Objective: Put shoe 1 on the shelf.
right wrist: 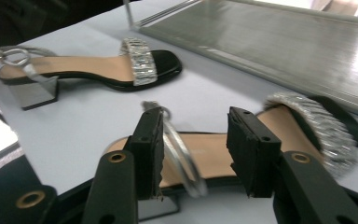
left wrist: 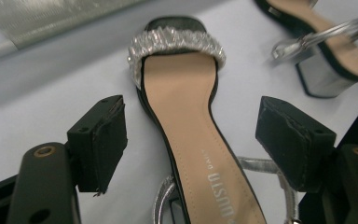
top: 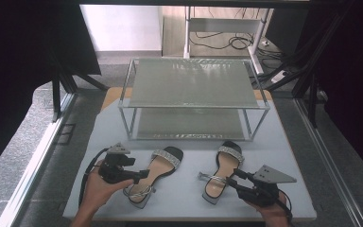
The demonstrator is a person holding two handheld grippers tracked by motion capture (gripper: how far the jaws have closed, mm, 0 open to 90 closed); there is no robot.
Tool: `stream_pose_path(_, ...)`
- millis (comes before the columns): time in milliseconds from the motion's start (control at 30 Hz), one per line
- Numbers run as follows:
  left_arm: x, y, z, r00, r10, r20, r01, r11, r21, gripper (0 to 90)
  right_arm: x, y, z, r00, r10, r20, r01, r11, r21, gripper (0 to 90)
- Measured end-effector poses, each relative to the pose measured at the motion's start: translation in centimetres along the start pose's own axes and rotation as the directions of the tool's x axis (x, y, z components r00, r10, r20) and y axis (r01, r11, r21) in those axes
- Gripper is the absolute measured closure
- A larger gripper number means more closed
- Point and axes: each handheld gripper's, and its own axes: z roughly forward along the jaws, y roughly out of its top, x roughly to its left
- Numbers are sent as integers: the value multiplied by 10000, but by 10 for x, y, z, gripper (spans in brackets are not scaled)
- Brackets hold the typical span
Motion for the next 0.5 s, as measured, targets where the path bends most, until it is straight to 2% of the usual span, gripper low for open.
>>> stream_pose_path(33, -2, 2, 7, 9998, 124, -147, -117, 9989, 449, 250, -3, -1, -1, 9999, 0, 117, 0, 10000, 36, 536)
stream_pose_path(133, -5, 2, 17, 9995, 264, -191, -246, 9957, 888, 249, -9, -3, 0, 9992, 240, 327, -242, 9997, 72, 531)
stream_pose_path(267, -6, 6, 31, 9974, 482, -532, -391, 9861, 1613, 231, -13, -6, 1, 9984, 354, 432, -360, 9993, 133, 529)
stream_pose_path(367, -6, 7, 42, 9961, 584, -659, -429, 9754, 2160, 219, -15, -6, 0, 9976, 448, 522, -453, 9989, 88, 527)
stream_pose_path(400, -7, 8, 46, 9957, 613, -698, -435, 9717, 2324, 217, -15, -6, -1, 9975, 446, 546, -450, 9990, 76, 526)
stream_pose_path(500, -7, 11, 51, 9954, 565, -770, -359, 9684, 2467, 208, -15, -7, 0, 9970, 468, 614, -475, 9988, 111, 523)
